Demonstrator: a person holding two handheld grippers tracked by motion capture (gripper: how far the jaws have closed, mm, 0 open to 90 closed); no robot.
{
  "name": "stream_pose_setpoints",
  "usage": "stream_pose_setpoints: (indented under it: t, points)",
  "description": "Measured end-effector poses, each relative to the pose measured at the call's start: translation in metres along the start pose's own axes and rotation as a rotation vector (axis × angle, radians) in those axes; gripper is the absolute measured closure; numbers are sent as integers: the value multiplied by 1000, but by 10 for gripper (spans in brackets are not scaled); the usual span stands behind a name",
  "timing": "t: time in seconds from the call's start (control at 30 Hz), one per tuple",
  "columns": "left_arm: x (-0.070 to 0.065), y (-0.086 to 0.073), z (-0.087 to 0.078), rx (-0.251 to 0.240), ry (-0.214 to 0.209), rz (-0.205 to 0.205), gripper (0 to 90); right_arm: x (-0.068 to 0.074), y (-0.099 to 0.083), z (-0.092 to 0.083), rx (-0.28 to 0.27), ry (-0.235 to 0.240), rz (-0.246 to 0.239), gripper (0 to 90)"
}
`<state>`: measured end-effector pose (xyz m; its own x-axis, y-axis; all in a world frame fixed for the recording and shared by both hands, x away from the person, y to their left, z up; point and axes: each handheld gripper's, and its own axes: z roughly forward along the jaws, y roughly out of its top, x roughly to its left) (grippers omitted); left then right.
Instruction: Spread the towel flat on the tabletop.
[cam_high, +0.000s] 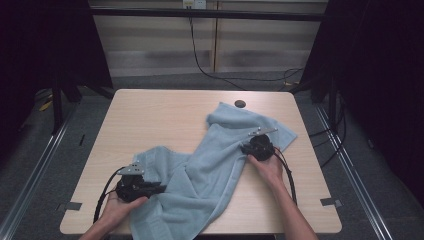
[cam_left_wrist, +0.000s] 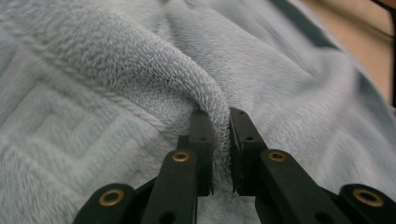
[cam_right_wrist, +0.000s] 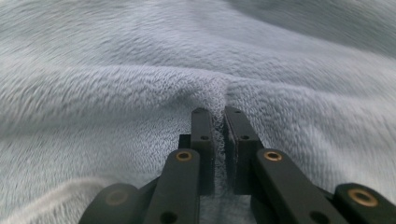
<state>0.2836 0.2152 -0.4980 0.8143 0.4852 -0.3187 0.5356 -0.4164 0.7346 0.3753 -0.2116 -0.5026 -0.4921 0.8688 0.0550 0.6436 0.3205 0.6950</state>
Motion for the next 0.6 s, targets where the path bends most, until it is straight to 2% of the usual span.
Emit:
stream_pose_setpoints:
  t: [0.07, 0.13, 0.17, 0.2, 0.27, 0.3, 0.33, 0.37, 0.4, 0.47, 0.53, 0.6]
  points:
    - [-5, 0, 1, -14, -52, -28, 806, -4, 9, 7, 5, -17, -5, 831]
    - [-13, 2, 0, -3, -26, 15, 791, -5, 14, 11, 5, -5, -4, 810]
    - [-15, 2, -2, -6, -23, 18, 775, -4, 16, 10, -11, 1, -8, 777]
    - [-15, 2, -4, -15, -30, 18, 745, -1, 17, 5, -29, 19, -5, 722]
    - [-13, 4, -8, -34, -17, 24, 722, 7, 18, -8, -58, 27, -28, 647]
    - [-12, 5, -9, -38, -11, 19, 676, 13, 15, -23, -80, 45, -42, 602]
    - [-11, 6, -11, -50, 4, 12, 656, 17, 11, -31, -95, 58, -41, 581]
    - [-11, 8, -13, -50, 49, 18, 656, 17, 11, -31, -95, 58, -41, 581]
    - [-13, 11, -15, -48, 73, 12, 635, 20, 7, -38, -98, 64, -50, 555]
    - [-12, 16, -18, -80, 52, 10, 623, 30, -5, -54, -109, 78, -57, 508]
    - [-11, 21, -21, -97, 47, 16, 614, 38, -17, -66, -106, 93, -77, 492]
    - [-10, 26, -24, -117, 39, 23, 607, 48, -32, -76, -93, 125, -63, 452]
